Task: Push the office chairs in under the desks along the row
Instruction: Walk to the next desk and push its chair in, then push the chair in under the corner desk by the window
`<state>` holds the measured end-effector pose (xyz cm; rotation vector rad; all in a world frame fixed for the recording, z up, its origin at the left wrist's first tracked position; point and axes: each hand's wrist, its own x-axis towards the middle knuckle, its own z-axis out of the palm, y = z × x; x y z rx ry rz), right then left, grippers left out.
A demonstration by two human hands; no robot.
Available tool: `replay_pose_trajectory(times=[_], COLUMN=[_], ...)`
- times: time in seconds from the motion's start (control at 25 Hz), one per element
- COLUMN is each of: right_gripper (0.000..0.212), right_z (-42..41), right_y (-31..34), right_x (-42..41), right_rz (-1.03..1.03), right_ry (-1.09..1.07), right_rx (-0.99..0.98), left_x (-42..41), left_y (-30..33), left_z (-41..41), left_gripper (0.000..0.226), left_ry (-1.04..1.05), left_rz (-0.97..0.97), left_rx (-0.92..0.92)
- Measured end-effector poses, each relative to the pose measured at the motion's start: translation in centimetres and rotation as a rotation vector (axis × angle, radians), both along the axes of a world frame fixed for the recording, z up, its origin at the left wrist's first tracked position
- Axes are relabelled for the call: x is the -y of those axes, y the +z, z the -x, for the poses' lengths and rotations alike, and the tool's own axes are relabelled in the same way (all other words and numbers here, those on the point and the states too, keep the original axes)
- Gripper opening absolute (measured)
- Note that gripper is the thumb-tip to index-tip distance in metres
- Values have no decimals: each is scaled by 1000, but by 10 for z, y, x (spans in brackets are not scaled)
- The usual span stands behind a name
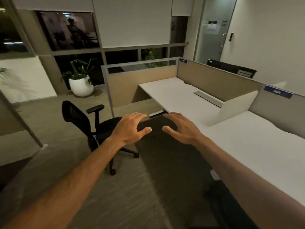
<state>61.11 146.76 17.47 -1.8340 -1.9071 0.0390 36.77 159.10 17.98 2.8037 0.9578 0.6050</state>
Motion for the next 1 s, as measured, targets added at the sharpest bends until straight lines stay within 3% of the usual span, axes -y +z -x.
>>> replay_pose_trajectory(times=[0.28,0.6,1.0], right_gripper=[78,73,76], right_z=[165,313,417], right_y=[24,42,52], right_x=[-110,-220,-390], right_rz=[-170,-249,-257], right_ry=[201,311,448], right_rx=[20,18,-17], left_x=[-65,-134,-261], left_y=[31,43,55], left_z=[165,302,423], left_gripper=[80,84,93], left_ry=[125,254,428], left_rz=[-68,-108,-132], left_rx=[55,78,65])
